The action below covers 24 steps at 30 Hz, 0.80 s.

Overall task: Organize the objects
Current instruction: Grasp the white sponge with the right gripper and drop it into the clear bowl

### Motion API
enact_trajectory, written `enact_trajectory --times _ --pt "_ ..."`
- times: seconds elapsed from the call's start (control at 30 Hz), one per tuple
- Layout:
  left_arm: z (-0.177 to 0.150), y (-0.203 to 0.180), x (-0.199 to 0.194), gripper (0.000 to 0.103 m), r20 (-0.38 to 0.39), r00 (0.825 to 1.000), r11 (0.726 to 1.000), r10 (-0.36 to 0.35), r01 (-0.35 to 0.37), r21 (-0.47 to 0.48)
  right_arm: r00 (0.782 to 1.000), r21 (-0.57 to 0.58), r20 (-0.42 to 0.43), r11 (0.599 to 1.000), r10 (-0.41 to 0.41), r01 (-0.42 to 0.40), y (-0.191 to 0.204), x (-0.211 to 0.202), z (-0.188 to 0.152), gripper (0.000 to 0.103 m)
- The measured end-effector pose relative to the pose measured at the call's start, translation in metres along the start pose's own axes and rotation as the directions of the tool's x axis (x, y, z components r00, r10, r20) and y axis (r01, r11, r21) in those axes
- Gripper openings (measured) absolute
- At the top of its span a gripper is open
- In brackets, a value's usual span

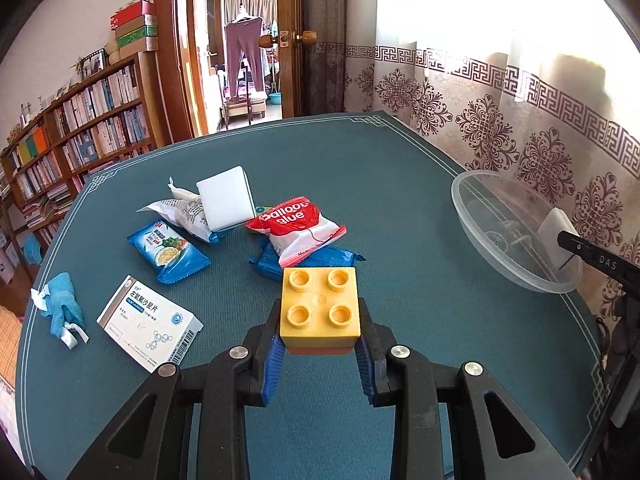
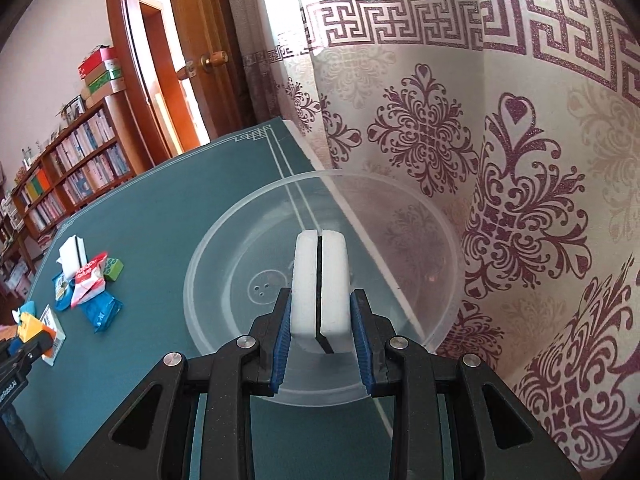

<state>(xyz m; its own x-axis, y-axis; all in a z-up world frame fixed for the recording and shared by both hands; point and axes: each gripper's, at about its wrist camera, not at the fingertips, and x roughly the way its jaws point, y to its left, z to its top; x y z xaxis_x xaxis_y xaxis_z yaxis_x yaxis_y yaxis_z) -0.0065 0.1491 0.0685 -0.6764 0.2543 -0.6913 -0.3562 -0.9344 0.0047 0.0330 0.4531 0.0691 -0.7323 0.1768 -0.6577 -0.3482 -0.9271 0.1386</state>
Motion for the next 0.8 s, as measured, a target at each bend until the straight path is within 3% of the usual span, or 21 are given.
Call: enact_trajectory --times 0.27,0.37,0.53,0.8 --pt "0.003 -0.015 0.003 0.033 -0.01 1.0 1.0 -0.014 0.014 0.019 0.998 0.01 0.027 0.998 -0.056 0.056 -0.015 0.001 0.0 0.032" --pt "0.005 -0.02 0.005 0.033 -0.012 1.0 1.0 -0.02 0.02 0.022 0.997 0.0 0.044 0.998 -0.069 0.069 -0.016 -0.003 -0.001 0.046" --pt "0.007 -0.03 0.007 0.033 -0.016 0.999 0.999 -0.038 0.038 0.033 0.991 -0.055 0.066 0.991 -0.118 0.121 -0.008 -0.01 -0.002 0.046" --pt "0.015 -0.054 0.011 0.033 -0.023 0.995 0.993 -0.098 0.1 0.068 0.994 -0.087 0.08 0.993 -0.074 0.081 0.001 -0.033 -0.01 0.046"
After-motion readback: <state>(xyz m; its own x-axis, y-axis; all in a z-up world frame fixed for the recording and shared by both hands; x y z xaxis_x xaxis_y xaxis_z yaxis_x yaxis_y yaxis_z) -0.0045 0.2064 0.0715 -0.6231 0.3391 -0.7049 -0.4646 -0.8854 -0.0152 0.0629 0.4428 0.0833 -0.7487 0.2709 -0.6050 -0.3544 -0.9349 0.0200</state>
